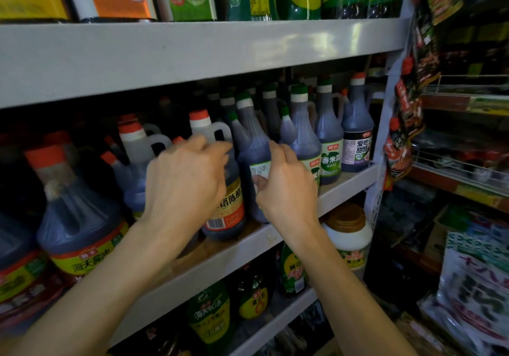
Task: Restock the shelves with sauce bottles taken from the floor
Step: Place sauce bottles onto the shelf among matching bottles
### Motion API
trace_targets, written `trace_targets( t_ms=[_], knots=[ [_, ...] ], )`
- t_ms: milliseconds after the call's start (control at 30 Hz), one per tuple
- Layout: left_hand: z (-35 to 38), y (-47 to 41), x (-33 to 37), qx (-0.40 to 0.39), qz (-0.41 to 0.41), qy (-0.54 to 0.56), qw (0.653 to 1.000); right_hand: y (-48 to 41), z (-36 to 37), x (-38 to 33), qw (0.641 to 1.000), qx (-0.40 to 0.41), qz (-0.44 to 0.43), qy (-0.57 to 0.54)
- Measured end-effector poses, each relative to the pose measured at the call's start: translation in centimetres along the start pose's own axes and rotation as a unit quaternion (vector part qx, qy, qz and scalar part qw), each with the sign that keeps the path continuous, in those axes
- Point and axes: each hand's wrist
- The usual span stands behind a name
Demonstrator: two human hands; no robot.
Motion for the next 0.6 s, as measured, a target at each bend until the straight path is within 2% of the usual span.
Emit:
trace_targets(
  t_ms=[67,100,167,233,300,467,600],
  knots=[
    [0.2,-2.0,0.1,0.072,0.056,-0.059,0.994,0.1,0.0,0.1,1.000,0.000,-0.001,0.003],
    [0.4,-3.2,0.2,0.068,0.078,-0.076,0.992,0.1,0.0,0.1,1.000,-0.002,0.000,0.002],
    [1.0,-5.2,0.7,0.003,0.079,-0.097,0.992,0.2,0.1,0.2,1.000,-0.008,0.002,-0.002],
    [1.9,-6.6,1.3,-0.071,0.044,-0.115,0.990,0.3,0.1,0.3,1.000,-0.008,0.001,-0.008],
    [2.9,-7.5,1.6,-0.107,0.019,-0.133,0.985,0.6,0.2,0.4,1.000,-0.007,0.004,-0.017],
    [3.8,-8.8,1.8,-0.145,0.019,-0.165,0.975,1.7,1.0,1.2,0.998,-0.033,0.045,-0.028],
    [3.3,-8.4,1.7,-0.110,0.053,-0.173,0.977,1.9,1.5,1.6,0.994,-0.053,0.084,-0.035]
  ],
)
Point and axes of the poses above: each hand's wrist, its own y-axis away from the middle knuckle, its own z-axis out of the palm, x = y × z, and after that the axes turned 12 degrees about z, right-handed
